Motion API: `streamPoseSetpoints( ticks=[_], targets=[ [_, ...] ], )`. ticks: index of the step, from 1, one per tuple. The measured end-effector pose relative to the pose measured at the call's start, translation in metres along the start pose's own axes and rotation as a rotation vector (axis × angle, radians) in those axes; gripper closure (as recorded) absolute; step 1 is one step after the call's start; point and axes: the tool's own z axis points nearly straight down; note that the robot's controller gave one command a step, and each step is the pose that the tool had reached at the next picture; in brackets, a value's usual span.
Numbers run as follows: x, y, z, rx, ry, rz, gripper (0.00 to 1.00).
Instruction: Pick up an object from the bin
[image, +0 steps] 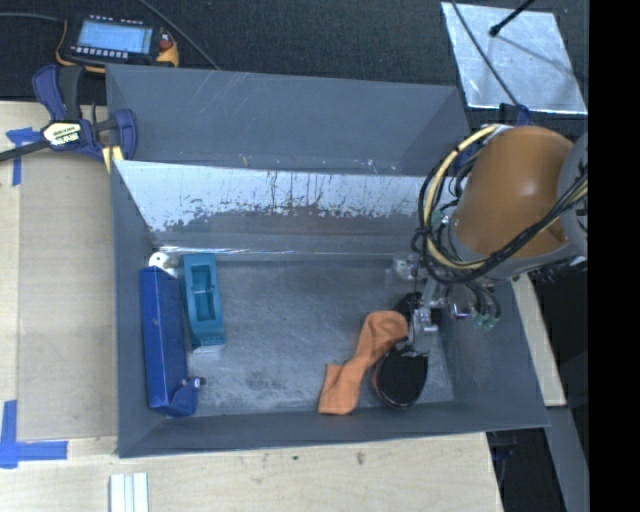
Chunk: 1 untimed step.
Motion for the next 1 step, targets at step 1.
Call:
streamPoseSetpoints(
  ticks=[1],
  targets=[
    [0.0402,-0.0157,0.0306,0.002,-0.005,-0.14,1.0]
  ],
)
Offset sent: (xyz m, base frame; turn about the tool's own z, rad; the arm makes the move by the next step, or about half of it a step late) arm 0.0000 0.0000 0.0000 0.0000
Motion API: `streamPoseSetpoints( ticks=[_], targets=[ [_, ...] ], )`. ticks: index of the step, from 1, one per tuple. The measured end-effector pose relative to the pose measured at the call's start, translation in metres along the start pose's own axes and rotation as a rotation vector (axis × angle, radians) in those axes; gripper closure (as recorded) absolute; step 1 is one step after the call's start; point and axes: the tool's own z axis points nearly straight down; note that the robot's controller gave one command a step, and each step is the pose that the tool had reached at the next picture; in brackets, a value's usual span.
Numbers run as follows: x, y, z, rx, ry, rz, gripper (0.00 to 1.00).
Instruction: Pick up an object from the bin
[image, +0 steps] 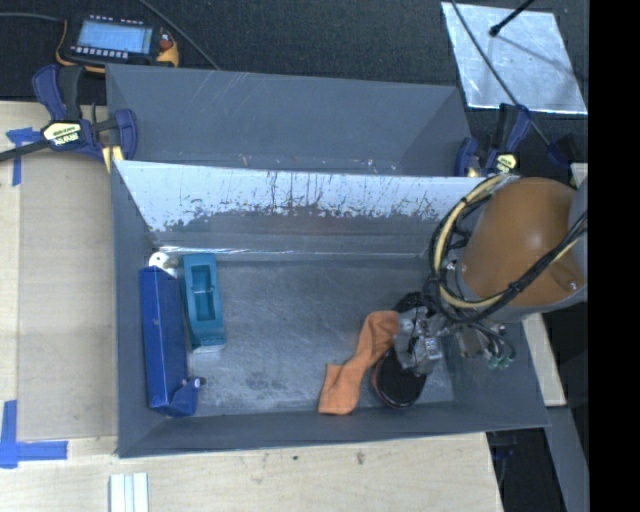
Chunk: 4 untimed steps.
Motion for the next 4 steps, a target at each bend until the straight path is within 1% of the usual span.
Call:
streamPoseSetpoints(
  ticks=[1,2,3,4],
  targets=[
    [0.0,0.0,0.0,0.0,0.0,0.0,1.0],
    [-0.011,0.016,0.048,0.001,-0.021,0.037,1.0],
    [-0.018,0.019,0.054,0.001,-0.018,0.009,1.0],
    [-0.041,0.052,0.012,-0.001,0.0,0.01,0.0]
  ],
)
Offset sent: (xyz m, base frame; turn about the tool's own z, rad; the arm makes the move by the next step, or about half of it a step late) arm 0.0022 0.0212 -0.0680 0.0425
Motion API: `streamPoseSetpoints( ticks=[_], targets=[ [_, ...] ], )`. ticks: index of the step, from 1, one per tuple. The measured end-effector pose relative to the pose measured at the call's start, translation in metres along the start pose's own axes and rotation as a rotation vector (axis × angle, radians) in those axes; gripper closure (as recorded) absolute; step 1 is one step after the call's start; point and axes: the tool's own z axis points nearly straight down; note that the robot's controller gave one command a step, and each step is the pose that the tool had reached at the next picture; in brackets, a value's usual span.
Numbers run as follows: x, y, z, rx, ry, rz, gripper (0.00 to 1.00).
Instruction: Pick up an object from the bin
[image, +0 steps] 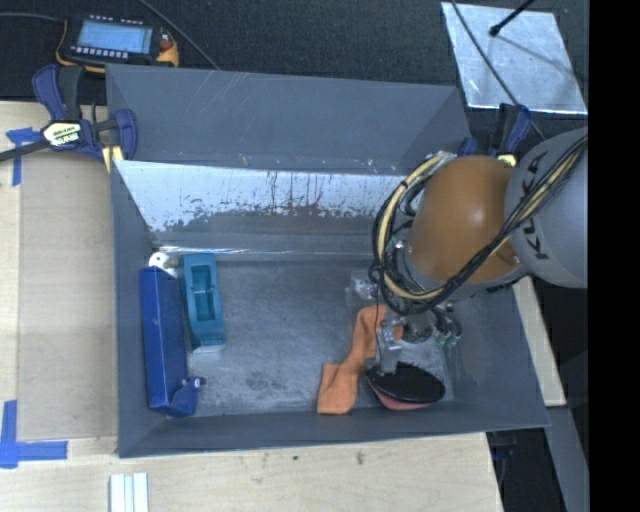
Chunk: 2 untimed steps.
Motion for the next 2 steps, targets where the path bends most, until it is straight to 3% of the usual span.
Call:
streamPoseSetpoints(
  ticks=[1,2],
  targets=[
    [0.0,0.0,0.0,0.0,0.0,0.0,0.0],
    [0.021,-0.025,0.059,0.001,-0.001,0.099,1.0]
  ],
)
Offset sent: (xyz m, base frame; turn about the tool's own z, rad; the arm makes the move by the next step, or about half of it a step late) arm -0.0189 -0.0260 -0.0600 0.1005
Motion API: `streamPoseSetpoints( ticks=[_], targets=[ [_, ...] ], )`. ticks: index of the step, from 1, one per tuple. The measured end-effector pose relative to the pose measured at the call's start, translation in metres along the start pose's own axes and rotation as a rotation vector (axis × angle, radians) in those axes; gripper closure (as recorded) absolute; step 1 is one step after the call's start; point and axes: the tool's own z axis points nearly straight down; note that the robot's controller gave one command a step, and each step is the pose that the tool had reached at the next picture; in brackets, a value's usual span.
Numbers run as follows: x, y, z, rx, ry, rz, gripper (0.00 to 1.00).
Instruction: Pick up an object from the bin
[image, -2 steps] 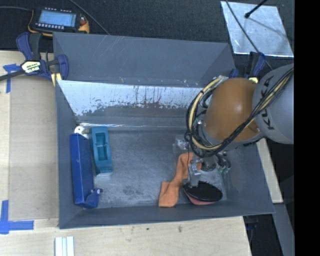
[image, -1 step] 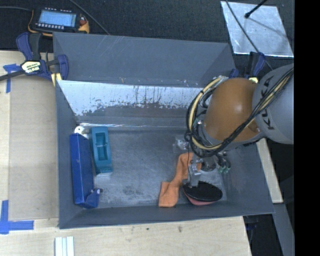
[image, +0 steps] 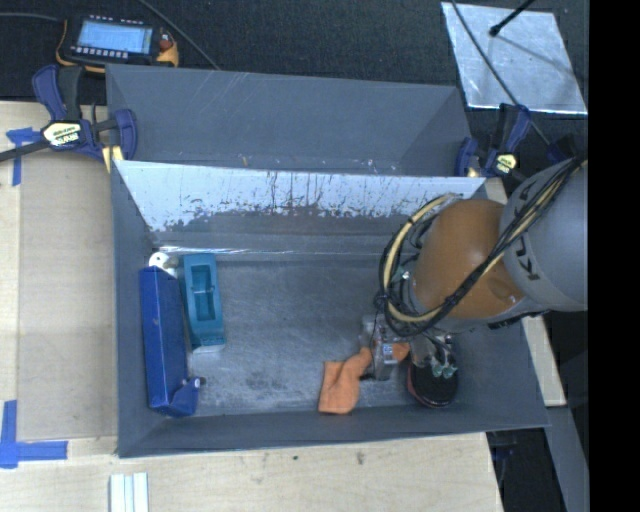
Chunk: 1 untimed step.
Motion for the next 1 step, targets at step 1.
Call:
streamPoseSetpoints(
  ticks=[1],
  targets=[
    [-0.0001,0.0001,0.0,0.0,0.0,-0.001,1.0]
  ],
)
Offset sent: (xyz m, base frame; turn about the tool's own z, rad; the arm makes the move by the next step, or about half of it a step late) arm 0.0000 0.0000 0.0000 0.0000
